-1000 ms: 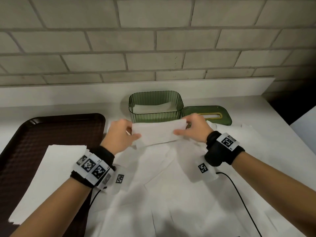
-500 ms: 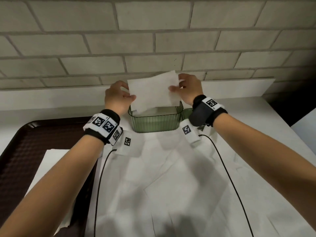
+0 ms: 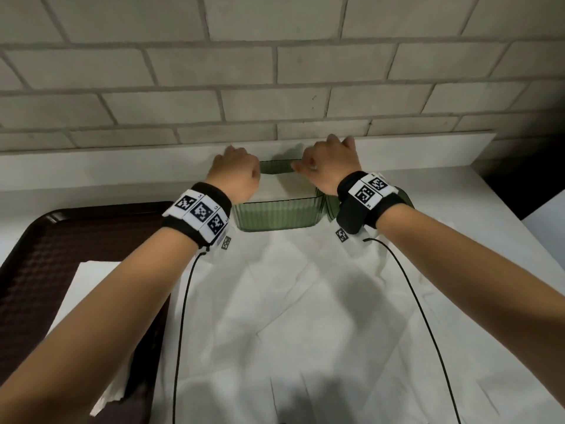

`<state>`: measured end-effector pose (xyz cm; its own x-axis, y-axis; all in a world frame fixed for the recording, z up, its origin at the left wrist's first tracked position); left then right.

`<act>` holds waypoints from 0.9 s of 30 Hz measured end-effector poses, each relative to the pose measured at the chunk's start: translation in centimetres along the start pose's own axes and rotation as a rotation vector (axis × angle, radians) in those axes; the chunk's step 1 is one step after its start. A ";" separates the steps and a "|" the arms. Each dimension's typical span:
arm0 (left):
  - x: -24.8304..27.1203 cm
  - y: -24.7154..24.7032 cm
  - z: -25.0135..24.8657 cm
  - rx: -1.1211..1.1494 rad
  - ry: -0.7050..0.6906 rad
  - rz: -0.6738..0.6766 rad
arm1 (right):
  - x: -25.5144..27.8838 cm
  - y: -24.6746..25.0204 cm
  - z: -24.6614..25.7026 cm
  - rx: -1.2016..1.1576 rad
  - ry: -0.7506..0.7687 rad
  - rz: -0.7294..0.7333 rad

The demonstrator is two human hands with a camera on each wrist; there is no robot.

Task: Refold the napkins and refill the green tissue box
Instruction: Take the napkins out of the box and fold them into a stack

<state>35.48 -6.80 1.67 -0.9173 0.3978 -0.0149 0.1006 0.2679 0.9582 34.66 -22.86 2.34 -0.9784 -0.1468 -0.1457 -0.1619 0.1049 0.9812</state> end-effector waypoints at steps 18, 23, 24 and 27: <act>0.5 -4.8 -1.4 0.044 -0.014 0.262 | 2.2 -3.3 3.0 0.025 0.235 0.327; 3.5 -2.5 -2.4 -0.023 -0.075 0.094 | 4.5 -1.3 2.2 -0.052 0.190 0.109; 4.5 -1.8 -2.8 0.014 -0.139 -0.004 | 5.3 -0.1 1.8 -0.125 0.169 -0.001; 7.9 -1.9 -4.1 0.176 -0.298 -0.103 | 8.5 -0.2 1.3 -0.348 0.204 0.039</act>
<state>26.45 -7.80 0.90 -0.7763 0.5920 -0.2164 0.1020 0.4568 0.8837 26.25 -22.81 0.72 -0.9317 -0.3448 -0.1140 -0.0379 -0.2200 0.9748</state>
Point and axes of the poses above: each hand's wrist, its own x-axis away from the middle knuckle, its own y-axis out of the back of the hand, z = x × y, the point moved 8 cm from there along -x, towards the middle knuckle, and after that the axes turned 9 degrees about x, right-handed, at the moved point
